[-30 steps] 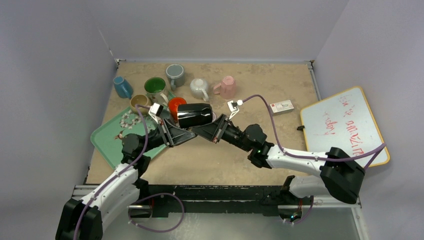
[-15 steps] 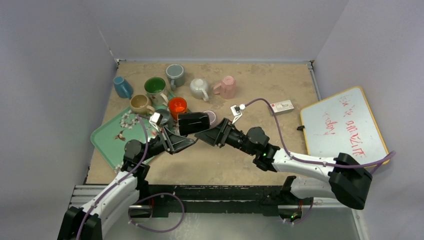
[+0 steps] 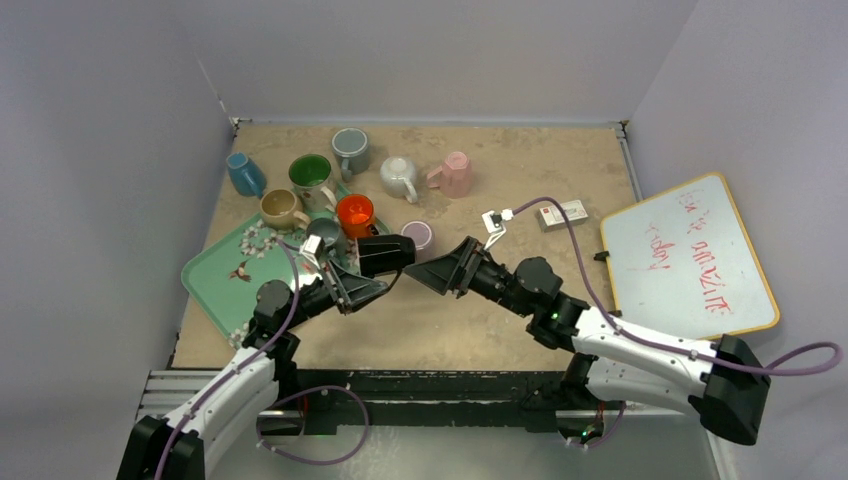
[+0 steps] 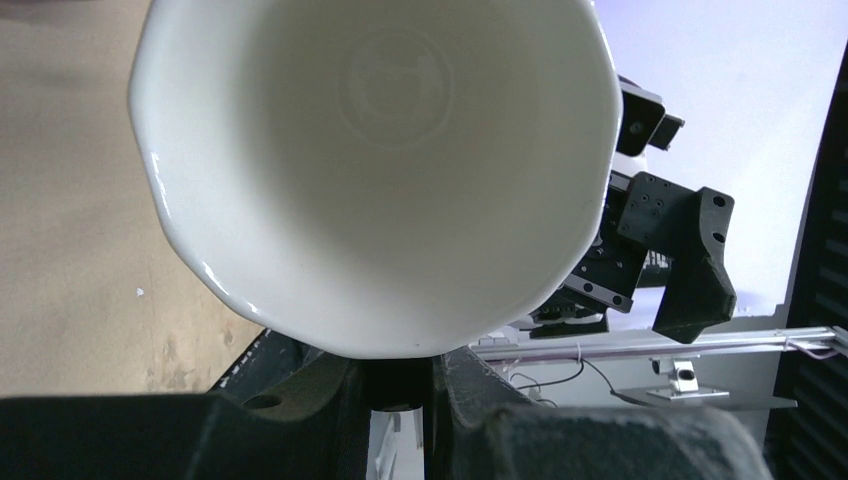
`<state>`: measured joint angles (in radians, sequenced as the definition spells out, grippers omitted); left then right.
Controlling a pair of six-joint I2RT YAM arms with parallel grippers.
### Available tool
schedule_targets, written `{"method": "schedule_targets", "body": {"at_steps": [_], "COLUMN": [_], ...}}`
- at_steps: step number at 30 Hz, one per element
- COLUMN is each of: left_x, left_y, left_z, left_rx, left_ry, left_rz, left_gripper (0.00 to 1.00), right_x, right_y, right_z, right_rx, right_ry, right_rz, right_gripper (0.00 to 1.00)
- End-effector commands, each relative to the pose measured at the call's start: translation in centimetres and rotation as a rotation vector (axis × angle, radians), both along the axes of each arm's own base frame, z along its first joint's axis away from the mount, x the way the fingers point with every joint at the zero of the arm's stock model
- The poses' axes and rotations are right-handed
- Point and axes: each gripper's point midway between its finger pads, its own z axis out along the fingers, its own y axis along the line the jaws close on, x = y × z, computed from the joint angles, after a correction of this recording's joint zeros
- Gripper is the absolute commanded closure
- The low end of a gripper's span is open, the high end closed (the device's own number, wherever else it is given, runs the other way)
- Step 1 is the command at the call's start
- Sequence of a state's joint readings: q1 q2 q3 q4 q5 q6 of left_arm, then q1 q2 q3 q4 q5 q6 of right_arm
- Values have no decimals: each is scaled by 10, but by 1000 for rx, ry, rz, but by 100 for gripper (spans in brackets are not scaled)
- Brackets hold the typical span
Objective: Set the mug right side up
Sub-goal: Turn over the cup at the center of the board, then place the cup on the tray.
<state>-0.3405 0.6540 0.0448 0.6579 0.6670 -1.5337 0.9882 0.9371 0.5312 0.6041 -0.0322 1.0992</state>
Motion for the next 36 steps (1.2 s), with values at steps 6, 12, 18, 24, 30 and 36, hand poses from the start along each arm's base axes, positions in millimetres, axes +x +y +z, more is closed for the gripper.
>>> {"method": "schedule_targets", "body": {"at_steps": [6, 12, 18, 24, 30, 36], "left_x": [11, 15, 24, 44, 63, 77], "left_y": [11, 31, 71, 110, 161, 197], "left_z": [23, 45, 74, 81, 80, 71], "left_rx": [56, 277, 506, 704, 897, 1103], "left_ry": [-130, -205, -278, -239, -163, -57], "left_rz": [109, 230, 427, 608, 847, 984], "left_gripper": [100, 100, 100, 100, 100, 100], "right_x": [4, 5, 7, 4, 1, -3], "right_y": [-32, -38, -40, -44, -57, -67], "right_z": [-1, -6, -10, -11, -14, -14], "right_rx": [-63, -82, -97, -107, -127, -119], "right_ry": [-17, -9, -4, -4, -1, -9], "right_rz": [-119, -143, -154, -153, -176, -188], "right_gripper": [1, 1, 1, 1, 1, 1]}}
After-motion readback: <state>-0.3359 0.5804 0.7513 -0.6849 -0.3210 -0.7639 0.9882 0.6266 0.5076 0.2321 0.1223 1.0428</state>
